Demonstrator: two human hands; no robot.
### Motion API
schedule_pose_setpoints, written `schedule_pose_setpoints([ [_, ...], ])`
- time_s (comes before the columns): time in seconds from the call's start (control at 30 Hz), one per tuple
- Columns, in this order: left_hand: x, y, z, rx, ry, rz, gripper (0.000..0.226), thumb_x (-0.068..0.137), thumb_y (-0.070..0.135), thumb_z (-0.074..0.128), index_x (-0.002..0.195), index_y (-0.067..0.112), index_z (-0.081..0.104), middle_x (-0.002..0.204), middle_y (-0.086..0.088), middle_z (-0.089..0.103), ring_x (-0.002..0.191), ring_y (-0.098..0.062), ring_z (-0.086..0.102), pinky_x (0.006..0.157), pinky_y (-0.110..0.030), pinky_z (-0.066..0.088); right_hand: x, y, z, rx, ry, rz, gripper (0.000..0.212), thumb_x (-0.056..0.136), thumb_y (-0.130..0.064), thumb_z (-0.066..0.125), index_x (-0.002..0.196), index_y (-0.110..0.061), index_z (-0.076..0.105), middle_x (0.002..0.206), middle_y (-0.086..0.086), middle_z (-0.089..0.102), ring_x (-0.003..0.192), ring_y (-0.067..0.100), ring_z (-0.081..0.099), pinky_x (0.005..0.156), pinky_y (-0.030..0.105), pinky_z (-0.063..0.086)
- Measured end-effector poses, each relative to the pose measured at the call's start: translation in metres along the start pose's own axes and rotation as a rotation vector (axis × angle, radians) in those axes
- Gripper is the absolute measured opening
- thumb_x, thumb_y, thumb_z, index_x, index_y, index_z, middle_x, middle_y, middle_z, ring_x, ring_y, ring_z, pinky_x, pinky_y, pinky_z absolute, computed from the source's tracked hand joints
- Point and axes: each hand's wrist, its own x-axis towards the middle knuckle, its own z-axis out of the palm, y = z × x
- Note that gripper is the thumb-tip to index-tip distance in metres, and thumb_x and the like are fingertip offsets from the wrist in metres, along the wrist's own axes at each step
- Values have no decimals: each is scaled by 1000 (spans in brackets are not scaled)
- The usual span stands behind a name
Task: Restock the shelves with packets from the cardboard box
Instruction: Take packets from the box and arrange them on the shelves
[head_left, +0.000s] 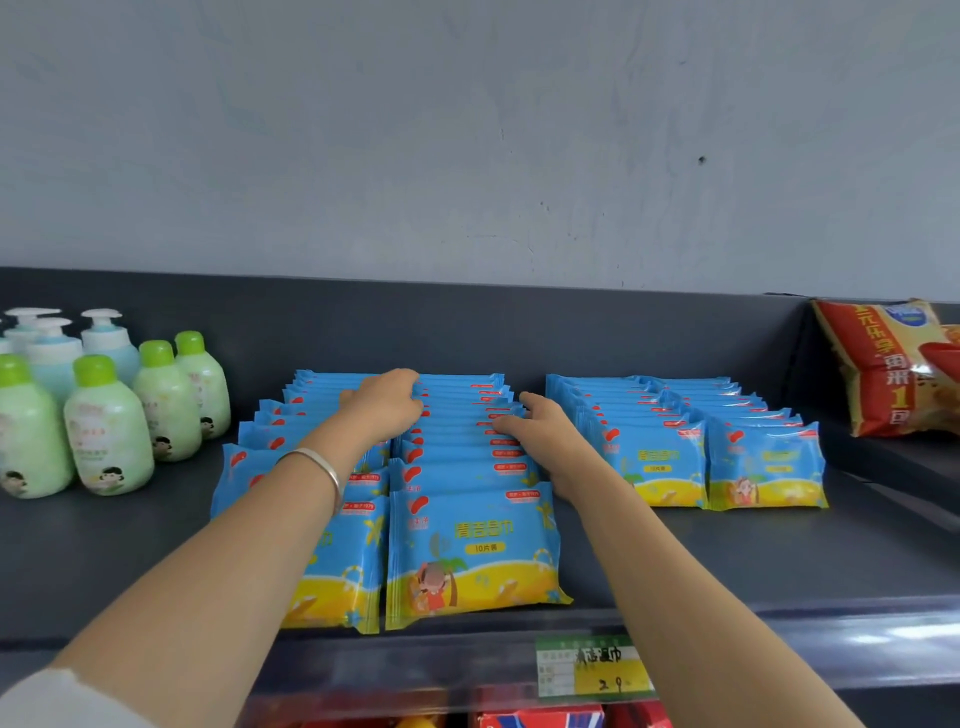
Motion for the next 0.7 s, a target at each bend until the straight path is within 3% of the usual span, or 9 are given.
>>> schedule_pose_setpoints([
  [0.07,2,0,3,11,-19,15,41,95,12,40,136,15,42,136,-5,49,124,-26,46,105,-43,36,1,0,-1,-12,-13,3,38,94,-13,55,131,-11,45,84,-9,60,80,14,66,78,32,56],
  [0.13,5,-2,3,2,-17,46,41,93,3,38,131,17,47,132,-5,51,120,-26,49,103,-41,40,6,0,-2,-101,-8,-25,38,95,-15,54,132,-13,46,103,-2,66,87,15,67,78,29,56],
  [0.23,9,-7,3,84,53,83,32,89,-7,38,90,23,48,97,-1,48,85,-22,44,78,-36,43,22,-3,-4,-367,75,-99,44,98,-17,47,141,-15,41,131,6,56,107,19,61,79,26,53],
  [0.3,9,-4,1,171,114,89,35,89,-5,42,83,28,51,90,-1,49,79,-22,45,71,-34,42,31,-6,-5,-543,101,-123,40,99,-12,41,139,-13,45,128,8,58,100,19,61,64,20,50],
  [0.43,14,6,-2,234,114,108,31,95,7,45,106,25,68,108,1,65,103,-24,57,93,-40,39,44,-9,-3,-764,126,-131,28,97,-7,39,112,-10,62,108,10,64,76,15,57,61,23,46],
  [0.5,17,11,-5,223,78,126,30,94,10,44,80,24,66,82,1,62,84,-24,57,85,-40,39,52,-10,0,-783,143,-116,21,97,-12,41,88,-10,60,91,8,63,65,14,54,60,26,46],
  [0.53,18,14,-5,208,68,133,33,93,11,44,64,23,56,67,1,52,69,-22,51,77,-37,39,57,-10,0,-783,159,-112,21,96,-13,43,84,-8,59,87,8,63,64,15,55,60,28,47],
  [0.6,20,17,-5,186,40,132,35,92,15,47,57,18,47,59,1,43,57,-19,41,64,-31,37,65,-13,1,-781,188,-101,19,95,-15,48,89,-7,64,91,7,65,72,19,60,64,31,52],
  [0.7,23,12,-5,181,6,159,23,90,15,52,72,21,64,73,0,58,65,-20,51,61,-32,44,72,-19,0,-825,172,-37,12,91,-20,59,97,-13,66,98,5,65,83,22,64,70,36,55],
])
